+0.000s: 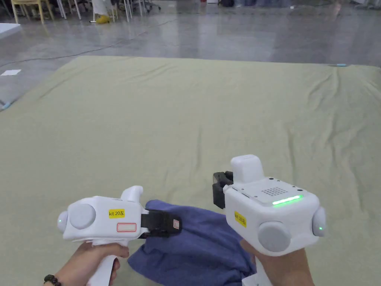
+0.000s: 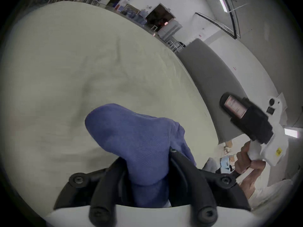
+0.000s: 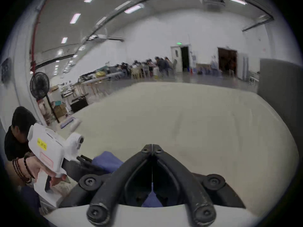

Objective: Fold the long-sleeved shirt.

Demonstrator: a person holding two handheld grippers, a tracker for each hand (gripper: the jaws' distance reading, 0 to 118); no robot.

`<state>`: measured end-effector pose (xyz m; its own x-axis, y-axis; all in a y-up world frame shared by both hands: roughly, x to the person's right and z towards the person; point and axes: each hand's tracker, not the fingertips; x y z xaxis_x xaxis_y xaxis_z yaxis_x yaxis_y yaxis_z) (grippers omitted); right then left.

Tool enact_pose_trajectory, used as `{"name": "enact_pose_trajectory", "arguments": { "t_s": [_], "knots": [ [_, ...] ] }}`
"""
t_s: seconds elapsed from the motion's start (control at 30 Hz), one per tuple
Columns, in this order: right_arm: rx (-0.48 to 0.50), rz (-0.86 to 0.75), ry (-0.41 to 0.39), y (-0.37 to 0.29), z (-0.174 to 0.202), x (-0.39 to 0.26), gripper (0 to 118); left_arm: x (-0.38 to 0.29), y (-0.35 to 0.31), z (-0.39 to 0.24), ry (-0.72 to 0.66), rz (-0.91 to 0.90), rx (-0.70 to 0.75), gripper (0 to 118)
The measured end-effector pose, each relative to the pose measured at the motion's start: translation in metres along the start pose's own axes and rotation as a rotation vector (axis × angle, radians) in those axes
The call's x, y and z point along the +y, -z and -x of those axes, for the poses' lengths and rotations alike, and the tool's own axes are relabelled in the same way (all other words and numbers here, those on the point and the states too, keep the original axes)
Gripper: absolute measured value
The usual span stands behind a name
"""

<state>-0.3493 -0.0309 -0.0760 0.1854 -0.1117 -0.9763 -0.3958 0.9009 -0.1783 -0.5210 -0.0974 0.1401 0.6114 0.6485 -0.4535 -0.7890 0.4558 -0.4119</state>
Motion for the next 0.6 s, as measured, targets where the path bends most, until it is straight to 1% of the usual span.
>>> {"name": "enact_pose_trajectory", "arguments": {
  "t_s": [0.07, 0.13, 0.23, 0.3, 0.33, 0.37, 0.4, 0.47, 0.5, 0.53, 0.57, 0.6],
  "knots": [
    [0.064, -0.017, -0.024, 0.034, 0.033, 0.008, 0, 0.007, -0.035, 0.034, -0.014, -0.028, 0.051, 16],
    [0.115, -0.017, -0.067, 0.070, 0.072, 0.011, 0, 0.014, -0.076, 0.076, -0.029, -0.052, 0.110, 16],
    [0.189, -0.013, -0.109, 0.121, 0.120, 0.005, 0, 0.020, -0.138, 0.142, -0.030, -0.065, 0.197, 16],
    [0.237, 0.002, -0.122, 0.149, 0.145, -0.003, 0, 0.022, -0.170, 0.183, -0.047, -0.072, 0.268, 16],
    [0.261, 0.021, -0.122, 0.159, 0.155, -0.008, 0, 0.021, -0.182, 0.203, -0.060, -0.100, 0.333, 16],
    [0.277, 0.041, -0.119, 0.167, 0.163, -0.011, 0, 0.021, -0.188, 0.218, -0.102, -0.117, 0.354, 16],
    [0.287, 0.066, -0.107, 0.172, 0.168, -0.014, 0, 0.022, -0.194, 0.232, -0.154, -0.131, 0.355, 16],
    [0.295, 0.077, -0.111, 0.177, 0.172, -0.019, 0, 0.018, -0.194, 0.233, -0.154, -0.171, 0.305, 16],
    [0.278, 0.084, -0.134, 0.177, 0.173, -0.021, 0, 0.017, -0.191, 0.229, -0.139, -0.187, 0.292, 18],
    [0.271, 0.084, -0.154, 0.176, 0.172, -0.021, 0, 0.017, -0.186, 0.221, -0.111, -0.199, 0.305, 43],
    [0.269, 0.083, -0.159, 0.174, 0.169, -0.021, 0, 0.016, -0.183, 0.214, -0.075, -0.211, 0.330, 77],
    [0.271, 0.083, -0.155, 0.171, 0.163, -0.018, 0, 0.018, -0.179, 0.203, -0.051, -0.227, 0.341, 106]
  ]
}}
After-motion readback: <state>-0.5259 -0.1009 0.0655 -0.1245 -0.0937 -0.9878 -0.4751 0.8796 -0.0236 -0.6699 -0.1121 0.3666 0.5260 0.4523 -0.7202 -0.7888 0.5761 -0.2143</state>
